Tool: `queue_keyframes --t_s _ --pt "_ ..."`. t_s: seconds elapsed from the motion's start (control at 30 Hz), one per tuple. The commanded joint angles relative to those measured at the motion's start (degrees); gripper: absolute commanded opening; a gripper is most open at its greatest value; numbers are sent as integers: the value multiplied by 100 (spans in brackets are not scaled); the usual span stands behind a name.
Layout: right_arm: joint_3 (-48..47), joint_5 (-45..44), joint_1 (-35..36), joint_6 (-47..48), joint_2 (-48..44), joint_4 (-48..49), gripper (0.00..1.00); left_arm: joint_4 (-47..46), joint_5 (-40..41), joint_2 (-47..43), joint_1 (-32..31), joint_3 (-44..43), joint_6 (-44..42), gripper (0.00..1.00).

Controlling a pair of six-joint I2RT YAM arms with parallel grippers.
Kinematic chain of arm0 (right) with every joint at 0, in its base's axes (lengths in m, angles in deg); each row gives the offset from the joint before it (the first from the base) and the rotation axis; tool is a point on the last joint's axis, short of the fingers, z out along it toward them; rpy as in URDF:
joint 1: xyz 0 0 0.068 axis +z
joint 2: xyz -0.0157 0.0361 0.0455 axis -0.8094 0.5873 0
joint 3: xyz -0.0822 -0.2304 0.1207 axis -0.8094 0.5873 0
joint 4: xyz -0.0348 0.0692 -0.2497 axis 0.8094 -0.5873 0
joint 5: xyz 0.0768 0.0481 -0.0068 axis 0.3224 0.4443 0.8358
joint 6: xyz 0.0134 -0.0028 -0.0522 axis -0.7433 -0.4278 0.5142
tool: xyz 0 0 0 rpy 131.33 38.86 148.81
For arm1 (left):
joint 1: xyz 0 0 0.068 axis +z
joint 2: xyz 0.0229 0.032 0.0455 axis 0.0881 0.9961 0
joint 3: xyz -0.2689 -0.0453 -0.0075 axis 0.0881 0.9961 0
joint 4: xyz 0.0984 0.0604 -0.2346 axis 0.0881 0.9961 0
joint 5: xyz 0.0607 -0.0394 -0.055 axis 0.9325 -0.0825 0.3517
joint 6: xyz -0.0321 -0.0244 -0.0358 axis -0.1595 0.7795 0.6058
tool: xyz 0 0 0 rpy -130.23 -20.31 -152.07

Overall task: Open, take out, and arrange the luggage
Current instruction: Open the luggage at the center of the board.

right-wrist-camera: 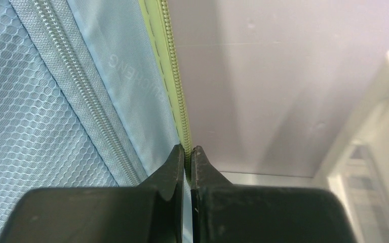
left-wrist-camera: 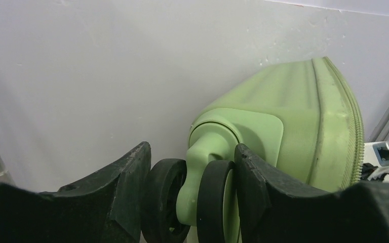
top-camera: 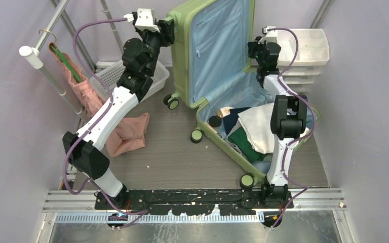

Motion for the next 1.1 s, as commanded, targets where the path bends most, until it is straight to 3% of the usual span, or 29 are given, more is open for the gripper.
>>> queue_keyframes --t_s 0.0,0.2,0.23,0.33,0.4,0.47,0.53,0.67,0.8,0.87,0.9,0.97,1.07 --pt "188 -1229 -305 -41 -1119 1273 1 51 1064 440 253 -461 -454 0" --pt "444 -917 -363 31 -1360 1109 1 230 1130 1029 310 -1140 -366 0" --pt "525 -755 -374 39 -1388 1057 5 238 1117 1139 311 -1214 -353 0" --pt "893 -104 -399 466 -1674 987 44 190 1031 1256 324 -1260 -265 0" --pt "1122 571 -469 866 -1971 661 77 123 952 1250 328 -1183 -196 0" --pt "1273 978 -552 1152 -2296 144 97 16 866 1199 335 -1045 -183 0" --pt "1414 1397 -677 1307 -2657 -461 100 -72 755 1129 350 -912 -108 0" --pt "1743 3313 -960 1887 -3671 -2279 100 -78 446 956 364 -694 -9 0" --pt "1553 4713 -842 4176 -4540 -6646 100 -127 138 718 373 -420 34 0" --pt "1541 4406 -366 5602 -4842 -8829 100 -174 15 641 373 -304 85 0" --pt "1667 4071 -38 5969 -5006 -9479 100 -187 -30 609 373 -250 127 0" --pt "2268 3485 789 5662 -5421 -9590 100 -206 -122 549 373 -161 222 0" --pt "3421 2398 1757 4468 -6067 -8526 100 -218 -247 472 373 -14 378 0"
